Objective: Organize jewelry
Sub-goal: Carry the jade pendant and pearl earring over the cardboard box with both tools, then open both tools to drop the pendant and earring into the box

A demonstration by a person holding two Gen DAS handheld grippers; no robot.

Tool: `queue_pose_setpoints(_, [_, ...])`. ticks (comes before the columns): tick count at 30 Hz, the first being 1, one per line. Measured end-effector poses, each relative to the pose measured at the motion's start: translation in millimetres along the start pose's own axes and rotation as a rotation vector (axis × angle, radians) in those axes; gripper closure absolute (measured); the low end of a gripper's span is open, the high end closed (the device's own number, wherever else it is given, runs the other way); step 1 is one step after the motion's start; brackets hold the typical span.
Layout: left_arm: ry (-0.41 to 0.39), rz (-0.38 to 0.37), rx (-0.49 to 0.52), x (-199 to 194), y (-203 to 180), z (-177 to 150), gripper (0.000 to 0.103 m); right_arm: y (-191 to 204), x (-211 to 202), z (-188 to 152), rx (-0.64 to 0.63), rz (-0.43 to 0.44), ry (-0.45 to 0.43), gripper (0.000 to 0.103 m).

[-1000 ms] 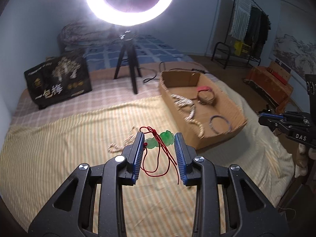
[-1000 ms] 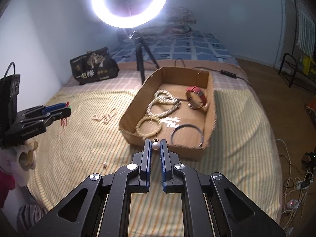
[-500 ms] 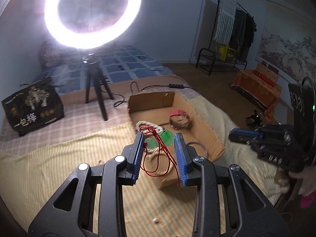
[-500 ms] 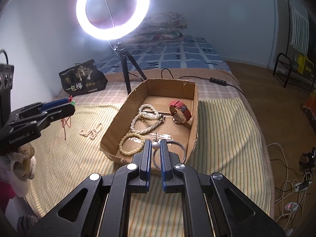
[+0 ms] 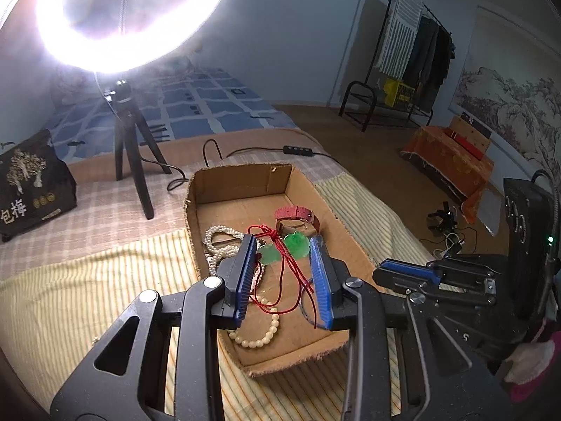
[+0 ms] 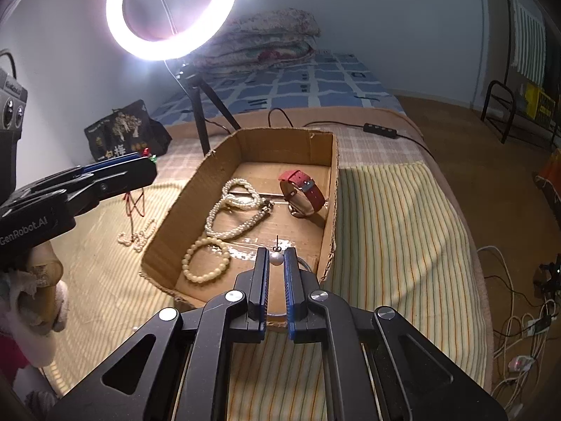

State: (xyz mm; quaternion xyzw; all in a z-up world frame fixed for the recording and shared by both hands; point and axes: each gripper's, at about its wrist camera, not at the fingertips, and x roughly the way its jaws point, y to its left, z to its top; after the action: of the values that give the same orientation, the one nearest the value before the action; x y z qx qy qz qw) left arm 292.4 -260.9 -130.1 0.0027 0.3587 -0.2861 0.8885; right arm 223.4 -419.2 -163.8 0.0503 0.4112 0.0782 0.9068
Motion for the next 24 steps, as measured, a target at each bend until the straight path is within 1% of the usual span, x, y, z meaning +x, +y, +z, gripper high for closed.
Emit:
queue_pose_setpoints(10, [0.074, 0.046, 0.011, 39.3, 3.6, -13.4, 0.072, -1.0, 23.8, -1.7, 0.001, -0.006, 0.035, 0.096])
queue_pose_setpoints(16, [0.102, 0.052, -0.003, 46.8, 10.6, -19.1, 0.072, -1.2, 31.0, -4.3, 0.002, -0.007, 0.050, 0.096])
queue_pose_setpoints(24, [0.112, 0.058, 0.006, 47.1, 9.0, -21.2, 0.072, 0.6, 32.9, -4.3, -0.006, -0.013, 0.052, 0.096])
